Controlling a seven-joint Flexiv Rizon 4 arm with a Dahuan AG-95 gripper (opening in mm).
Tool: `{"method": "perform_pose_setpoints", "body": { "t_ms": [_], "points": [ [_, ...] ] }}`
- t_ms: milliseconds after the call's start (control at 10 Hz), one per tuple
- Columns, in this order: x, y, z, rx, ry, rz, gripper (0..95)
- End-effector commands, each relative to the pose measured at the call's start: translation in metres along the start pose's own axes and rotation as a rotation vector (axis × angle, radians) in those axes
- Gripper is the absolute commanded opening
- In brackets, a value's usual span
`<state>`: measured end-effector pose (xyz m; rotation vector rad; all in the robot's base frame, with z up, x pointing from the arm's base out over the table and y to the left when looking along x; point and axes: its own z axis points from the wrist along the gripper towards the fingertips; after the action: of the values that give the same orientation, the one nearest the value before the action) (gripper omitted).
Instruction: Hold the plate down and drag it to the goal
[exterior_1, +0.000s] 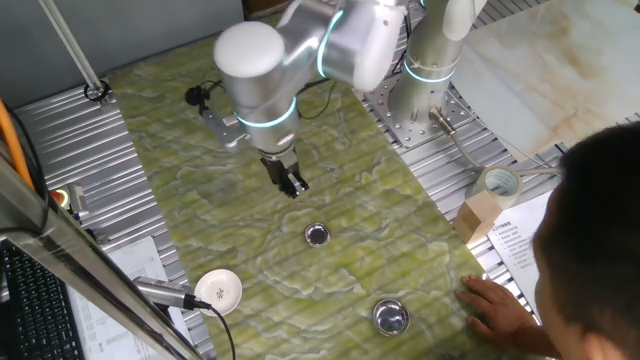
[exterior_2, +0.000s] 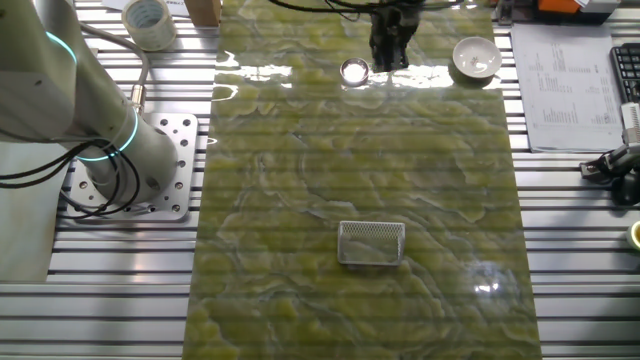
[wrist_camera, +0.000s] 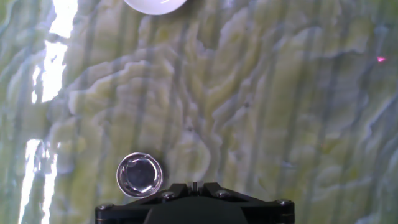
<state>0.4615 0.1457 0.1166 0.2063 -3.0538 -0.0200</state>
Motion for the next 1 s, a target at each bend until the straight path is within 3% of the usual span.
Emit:
{"method": "perform_pose_setpoints", "body": {
  "t_ms": [100, 300, 400, 1000],
  "points": [
    [-0.001, 0.001, 0.000, 0.014, 0.026, -0.065, 0.0],
    [-0.001, 0.001, 0.000, 0.003, 0.027, -0.081, 0.0],
    [-0.001, 0.002, 0.008, -0.018, 0.016, -0.101, 19.0],
    [-0.003, 0.036, 0.030, -0.021, 0.007, -0.095, 19.0]
  ]
}}
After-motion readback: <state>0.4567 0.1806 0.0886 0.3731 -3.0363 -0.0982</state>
